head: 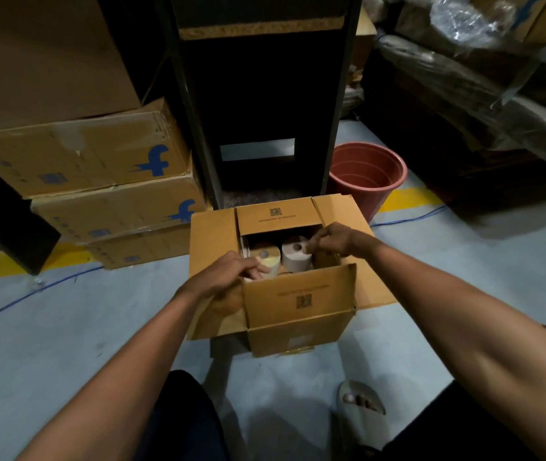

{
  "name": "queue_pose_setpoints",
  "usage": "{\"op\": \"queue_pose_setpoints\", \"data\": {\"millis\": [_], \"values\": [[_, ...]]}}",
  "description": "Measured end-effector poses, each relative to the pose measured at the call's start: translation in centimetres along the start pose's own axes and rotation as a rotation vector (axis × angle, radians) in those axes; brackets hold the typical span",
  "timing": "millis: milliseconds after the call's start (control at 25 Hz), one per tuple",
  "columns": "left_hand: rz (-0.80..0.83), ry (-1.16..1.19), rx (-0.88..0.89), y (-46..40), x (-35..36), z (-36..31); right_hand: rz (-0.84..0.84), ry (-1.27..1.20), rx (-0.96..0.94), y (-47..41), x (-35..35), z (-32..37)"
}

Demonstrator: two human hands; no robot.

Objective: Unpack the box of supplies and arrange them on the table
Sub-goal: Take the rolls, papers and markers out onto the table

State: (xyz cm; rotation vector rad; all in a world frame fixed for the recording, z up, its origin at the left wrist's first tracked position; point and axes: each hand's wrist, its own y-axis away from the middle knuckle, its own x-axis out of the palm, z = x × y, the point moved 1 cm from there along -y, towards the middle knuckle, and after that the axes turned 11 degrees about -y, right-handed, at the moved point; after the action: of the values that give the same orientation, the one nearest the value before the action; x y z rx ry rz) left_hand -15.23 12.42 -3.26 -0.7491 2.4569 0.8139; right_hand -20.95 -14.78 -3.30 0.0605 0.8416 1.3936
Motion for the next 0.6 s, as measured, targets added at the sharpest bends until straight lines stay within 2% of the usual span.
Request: {"op": "queue_pose_setpoints", "data": {"millis": [120, 280, 440, 600], "values": [[0.244, -0.05, -0.008, 0.7, 0.2, 0.1, 0.268, 0.114, 0.167, 0.7, 1.2, 0.5], [0.362, -0.195, 0.004, 0.1, 3.2, 1.8, 0.345, 0.122, 0.213, 1.1, 2.6, 0.3], [0.32, -0.267, 0.01, -0.2, 7.0, 2.3, 0.28, 0.111, 0.194, 1.1, 2.6, -0.4], [0.128, -0.588, 0.151, 0.5, 10.0, 3.2, 0.182, 0.114, 0.136, 0.7, 2.7, -0.8]]}}
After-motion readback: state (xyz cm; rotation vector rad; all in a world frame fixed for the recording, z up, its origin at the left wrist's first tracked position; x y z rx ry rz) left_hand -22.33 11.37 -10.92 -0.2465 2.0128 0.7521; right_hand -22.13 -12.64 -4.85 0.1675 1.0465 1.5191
